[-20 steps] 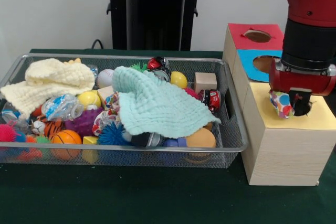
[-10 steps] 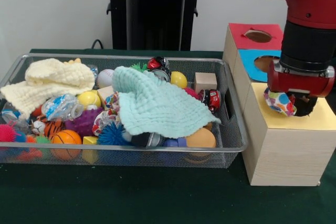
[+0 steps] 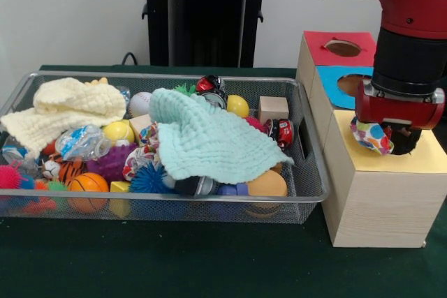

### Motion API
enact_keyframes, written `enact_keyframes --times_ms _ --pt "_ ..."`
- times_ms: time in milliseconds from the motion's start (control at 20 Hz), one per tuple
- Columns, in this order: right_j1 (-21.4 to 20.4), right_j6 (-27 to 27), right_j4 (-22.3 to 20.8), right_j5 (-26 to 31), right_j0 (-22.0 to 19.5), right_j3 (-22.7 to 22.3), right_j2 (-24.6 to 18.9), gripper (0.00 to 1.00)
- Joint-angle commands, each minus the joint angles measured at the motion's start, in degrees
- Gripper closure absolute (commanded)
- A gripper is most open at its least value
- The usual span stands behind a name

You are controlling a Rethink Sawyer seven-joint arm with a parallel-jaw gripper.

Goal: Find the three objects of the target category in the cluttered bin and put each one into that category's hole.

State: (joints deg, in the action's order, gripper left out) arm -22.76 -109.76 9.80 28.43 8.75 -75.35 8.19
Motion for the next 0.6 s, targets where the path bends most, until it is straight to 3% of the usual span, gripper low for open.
enact_keyframes --times_ms 50,150,200,600 --pt "2.0 -9.3 1.3 -0.2 -1.2 0.9 -3.1 0.0" --pt "1.9 -8.9 1.1 -0.4 -1.4 0.5 -3.3 0.0" --pt "1.8 -9.0 1.2 -0.2 -1.4 0.5 -3.3 1.0" --pt "2.0 -9.2 1.1 0.3 -1.0 0.8 -2.7 1.0"
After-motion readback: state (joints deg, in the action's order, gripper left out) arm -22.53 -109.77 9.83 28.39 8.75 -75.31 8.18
